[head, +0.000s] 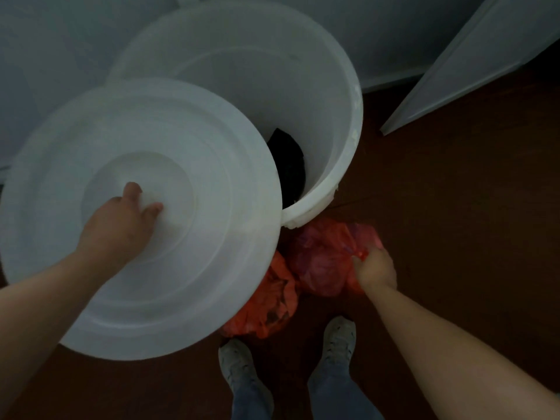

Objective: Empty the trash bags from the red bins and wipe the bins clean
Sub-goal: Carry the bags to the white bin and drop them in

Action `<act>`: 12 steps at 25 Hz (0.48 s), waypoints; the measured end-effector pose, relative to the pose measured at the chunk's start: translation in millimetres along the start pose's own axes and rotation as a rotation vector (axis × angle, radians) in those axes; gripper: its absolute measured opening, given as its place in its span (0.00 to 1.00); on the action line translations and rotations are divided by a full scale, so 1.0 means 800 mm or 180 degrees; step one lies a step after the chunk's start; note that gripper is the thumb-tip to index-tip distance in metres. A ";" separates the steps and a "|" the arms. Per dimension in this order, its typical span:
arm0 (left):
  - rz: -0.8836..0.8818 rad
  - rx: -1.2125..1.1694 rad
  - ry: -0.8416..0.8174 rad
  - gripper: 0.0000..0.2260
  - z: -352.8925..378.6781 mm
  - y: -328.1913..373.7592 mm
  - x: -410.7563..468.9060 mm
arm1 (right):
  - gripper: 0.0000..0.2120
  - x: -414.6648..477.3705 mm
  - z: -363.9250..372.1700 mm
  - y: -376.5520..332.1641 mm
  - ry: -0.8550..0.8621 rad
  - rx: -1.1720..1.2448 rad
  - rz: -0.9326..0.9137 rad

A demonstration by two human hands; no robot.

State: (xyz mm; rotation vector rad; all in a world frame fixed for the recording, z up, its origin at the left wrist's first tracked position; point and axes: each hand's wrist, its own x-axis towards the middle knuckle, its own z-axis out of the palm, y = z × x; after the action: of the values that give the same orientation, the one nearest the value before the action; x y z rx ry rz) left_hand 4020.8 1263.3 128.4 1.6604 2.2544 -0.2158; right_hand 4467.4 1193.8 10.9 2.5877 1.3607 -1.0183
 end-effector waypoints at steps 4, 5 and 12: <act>0.0025 0.0041 0.0008 0.21 0.001 0.000 0.003 | 0.10 0.011 0.006 0.005 0.0162 0.0126 -0.0036; 0.0051 0.0058 0.0018 0.21 0.001 0.000 0.004 | 0.10 0.013 0.006 0.006 0.0208 0.0197 -0.0038; 0.0032 0.0099 -0.0172 0.21 -0.019 0.003 -0.014 | 0.11 -0.015 -0.055 0.004 0.0618 0.0561 0.0264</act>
State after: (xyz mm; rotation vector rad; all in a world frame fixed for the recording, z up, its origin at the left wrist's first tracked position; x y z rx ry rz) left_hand 4023.3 1258.7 147.0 1.6609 2.2135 -0.2911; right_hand 4488.0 1197.4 51.4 2.9133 1.2388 -0.9357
